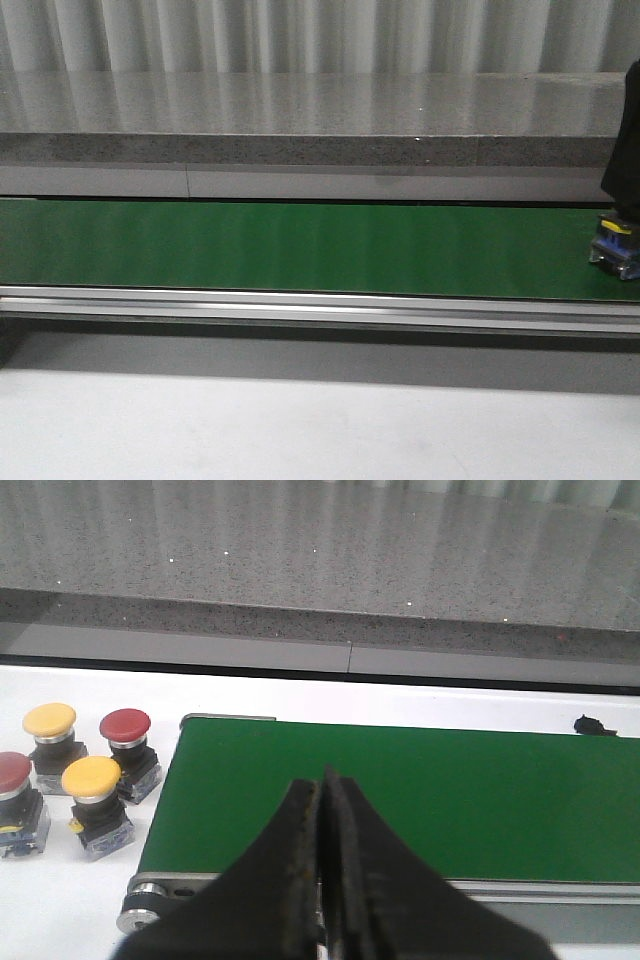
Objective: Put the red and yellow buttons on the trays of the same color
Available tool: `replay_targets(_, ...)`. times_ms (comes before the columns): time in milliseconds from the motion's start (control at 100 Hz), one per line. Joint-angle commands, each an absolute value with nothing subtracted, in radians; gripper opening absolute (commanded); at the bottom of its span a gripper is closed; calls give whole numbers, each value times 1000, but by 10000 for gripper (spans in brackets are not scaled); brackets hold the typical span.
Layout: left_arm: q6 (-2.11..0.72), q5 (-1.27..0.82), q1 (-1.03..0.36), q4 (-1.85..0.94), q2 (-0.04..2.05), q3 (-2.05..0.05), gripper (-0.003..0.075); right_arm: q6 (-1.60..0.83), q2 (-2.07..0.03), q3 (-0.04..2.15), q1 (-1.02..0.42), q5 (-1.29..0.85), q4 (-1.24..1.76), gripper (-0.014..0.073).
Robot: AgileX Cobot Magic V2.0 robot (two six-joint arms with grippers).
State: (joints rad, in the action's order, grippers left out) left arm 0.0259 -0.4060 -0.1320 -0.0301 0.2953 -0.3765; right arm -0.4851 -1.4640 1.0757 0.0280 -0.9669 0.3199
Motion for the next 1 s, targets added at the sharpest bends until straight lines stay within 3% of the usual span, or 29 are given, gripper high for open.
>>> replay_targets(0, 29, -324, -139, -41, 302, -405, -20, -497, -1460, 1117, 28, -934, 306, 508)
replay_targets(120, 29, -324, -139, -41, 302, -405, -20, -497, -1479, 1118, 28, -907, 302, 280)
replay_targets(200, 29, -324, -139, -41, 302, -405, -20, -497, -1474, 1118, 28, -890, 302, 213)
replay_targets(370, 29, -324, -139, -41, 302, -405, -20, -473, -1448, 1144, 62, -837, 296, 209)
replay_targets(610, 29, -324, -139, -41, 302, -405, -20, -342, -1460, 1285, 256, -810, 283, 206)
replay_targets(990, 29, -324, -139, -41, 302, -405, -20, -249, -1629, 1476, 437, -805, 265, 206)
